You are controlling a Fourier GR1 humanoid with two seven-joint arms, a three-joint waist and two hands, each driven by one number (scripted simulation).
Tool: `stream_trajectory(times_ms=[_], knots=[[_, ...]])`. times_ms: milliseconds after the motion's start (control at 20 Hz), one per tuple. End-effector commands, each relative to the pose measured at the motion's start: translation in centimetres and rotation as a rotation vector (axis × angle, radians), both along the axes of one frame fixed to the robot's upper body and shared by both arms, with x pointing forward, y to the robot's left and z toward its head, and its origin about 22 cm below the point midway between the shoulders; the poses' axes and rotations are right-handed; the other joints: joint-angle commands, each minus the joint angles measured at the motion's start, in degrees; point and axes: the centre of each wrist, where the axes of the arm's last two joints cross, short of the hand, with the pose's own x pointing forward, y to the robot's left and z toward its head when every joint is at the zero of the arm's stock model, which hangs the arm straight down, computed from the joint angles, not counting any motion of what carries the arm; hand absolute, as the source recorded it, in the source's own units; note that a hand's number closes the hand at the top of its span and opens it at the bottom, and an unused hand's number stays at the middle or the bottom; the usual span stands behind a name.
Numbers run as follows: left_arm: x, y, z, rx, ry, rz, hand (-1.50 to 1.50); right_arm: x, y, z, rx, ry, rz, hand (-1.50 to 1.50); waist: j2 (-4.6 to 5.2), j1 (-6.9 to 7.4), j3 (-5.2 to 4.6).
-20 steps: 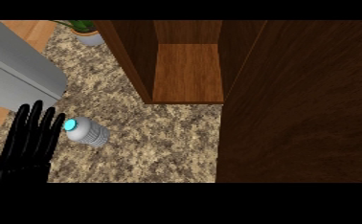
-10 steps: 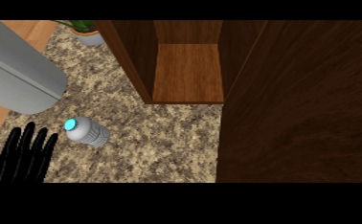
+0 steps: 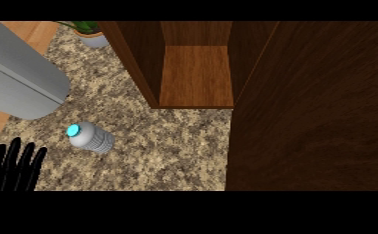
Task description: Pick up the bottled water, place it into the cabinet and close the cabinet
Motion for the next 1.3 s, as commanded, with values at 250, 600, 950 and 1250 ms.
stream_trajectory(times_ms=[250, 600, 950, 1250], knots=[[2.0, 1.8, -3.4, 0.023, 0.025, 0.062, -1.50, 0.3, 0.1, -1.6, -0.002, -0.022, -0.002, -1.50, 0.07, -0.20, 0.00], [2.3, 5.8, -4.4, 0.066, 0.031, 0.053, -1.50, -0.3, -0.9, -1.8, -0.039, -0.026, 0.012, -1.50, 0.07, -0.14, 0.00], [4.0, 6.9, -9.3, 0.075, 0.080, 0.079, -1.50, -1.8, 0.0, -2.7, 0.002, -0.008, 0.027, -1.50, 0.06, -0.37, -0.01], [6.1, 7.7, -12.1, 0.067, 0.123, 0.058, -1.50, -2.1, 0.0, -2.0, -0.002, -0.023, 0.020, -1.50, 0.07, -0.53, -0.02]])
